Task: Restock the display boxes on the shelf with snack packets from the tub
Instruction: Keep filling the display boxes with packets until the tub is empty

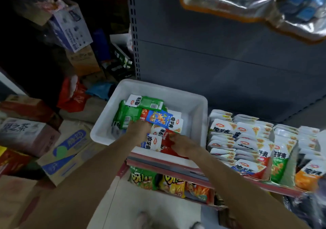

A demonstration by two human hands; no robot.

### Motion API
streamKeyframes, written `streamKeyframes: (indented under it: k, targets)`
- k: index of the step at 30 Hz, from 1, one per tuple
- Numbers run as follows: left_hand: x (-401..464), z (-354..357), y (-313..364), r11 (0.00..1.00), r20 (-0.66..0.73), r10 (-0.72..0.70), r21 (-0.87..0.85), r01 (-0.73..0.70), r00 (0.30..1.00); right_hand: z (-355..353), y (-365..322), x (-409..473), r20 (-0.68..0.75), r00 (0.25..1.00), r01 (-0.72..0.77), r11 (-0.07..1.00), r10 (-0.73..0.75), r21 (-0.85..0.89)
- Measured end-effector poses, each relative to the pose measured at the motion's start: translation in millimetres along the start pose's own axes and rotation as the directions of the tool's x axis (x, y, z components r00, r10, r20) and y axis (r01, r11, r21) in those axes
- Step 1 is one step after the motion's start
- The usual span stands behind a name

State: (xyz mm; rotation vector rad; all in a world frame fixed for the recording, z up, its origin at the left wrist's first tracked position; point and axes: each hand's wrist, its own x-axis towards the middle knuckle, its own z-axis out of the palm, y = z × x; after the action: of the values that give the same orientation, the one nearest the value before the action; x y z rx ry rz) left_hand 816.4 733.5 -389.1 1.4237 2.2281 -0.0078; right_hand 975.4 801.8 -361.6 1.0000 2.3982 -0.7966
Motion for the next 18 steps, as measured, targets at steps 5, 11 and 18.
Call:
streamKeyframes:
  k: [5, 11, 18]
  targets:
    - [-9.3, -16.9, -6.0, 0.861, -0.255, -0.049, -0.5, -0.088, 0.966, -6.3, 5.1, 2.1, -0.185, 0.982, 0.106, 0.941, -0.048, 0.32]
    - [-33.6, -38.6, 29.2, 0.44, -0.325, -0.243, -0.877, -0.195, 0.914, -44.6, -2.0, -20.2, -0.301, 0.936, 0.241, 0.291, 0.184, 0.926]
    - [-28.5, -57.4, 119.8, 0.433, -0.451, -0.097, -0.822, -0.371, 0.887, -90.7, 55.8, -82.4, -0.501, 0.844, 0.432, 0.31, 0.192, 0.847]
